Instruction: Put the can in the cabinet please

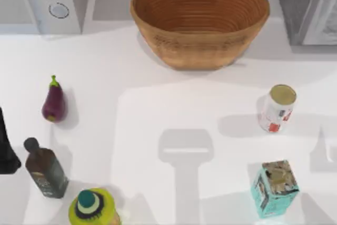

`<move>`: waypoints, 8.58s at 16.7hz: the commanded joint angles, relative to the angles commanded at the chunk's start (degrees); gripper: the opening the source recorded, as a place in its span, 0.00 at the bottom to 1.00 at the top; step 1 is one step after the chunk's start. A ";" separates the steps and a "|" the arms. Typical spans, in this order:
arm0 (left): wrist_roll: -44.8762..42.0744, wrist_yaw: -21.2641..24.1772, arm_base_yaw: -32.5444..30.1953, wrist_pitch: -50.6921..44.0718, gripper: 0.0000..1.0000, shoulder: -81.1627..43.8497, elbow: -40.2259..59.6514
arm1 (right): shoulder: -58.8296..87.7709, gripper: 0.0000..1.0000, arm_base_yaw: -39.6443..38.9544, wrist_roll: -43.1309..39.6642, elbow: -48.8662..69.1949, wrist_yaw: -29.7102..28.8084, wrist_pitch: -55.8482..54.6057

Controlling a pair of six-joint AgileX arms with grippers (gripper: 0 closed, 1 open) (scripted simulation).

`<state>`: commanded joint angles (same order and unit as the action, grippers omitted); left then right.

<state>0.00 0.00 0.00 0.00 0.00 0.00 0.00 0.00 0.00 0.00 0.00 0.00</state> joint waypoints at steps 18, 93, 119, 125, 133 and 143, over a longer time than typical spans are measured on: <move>0.00 0.00 0.00 0.00 1.00 0.00 0.00 | 70.63 1.00 -28.50 15.46 16.04 -25.01 -27.08; 0.00 0.00 0.00 0.00 1.00 0.00 0.00 | 79.49 0.00 -30.26 16.68 44.96 -27.15 -2.05; 0.00 0.00 0.00 0.00 1.00 0.00 0.00 | 0.15 0.00 -0.11 0.02 0.13 -0.05 -0.01; 0.00 0.00 0.00 0.00 1.00 0.00 0.00 | 0.87 0.00 -0.25 0.18 0.72 -0.19 0.20; 0.00 0.00 0.00 0.00 1.00 0.00 0.00 | 22.62 0.00 -2.86 0.84 26.66 -3.71 7.42; 0.00 0.00 0.00 0.00 1.00 0.00 0.00 | 62.27 0.00 -8.56 0.72 80.72 -9.26 19.94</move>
<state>0.00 0.00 0.00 0.00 0.00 0.00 62.27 -8.56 0.72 80.72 -9.26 19.94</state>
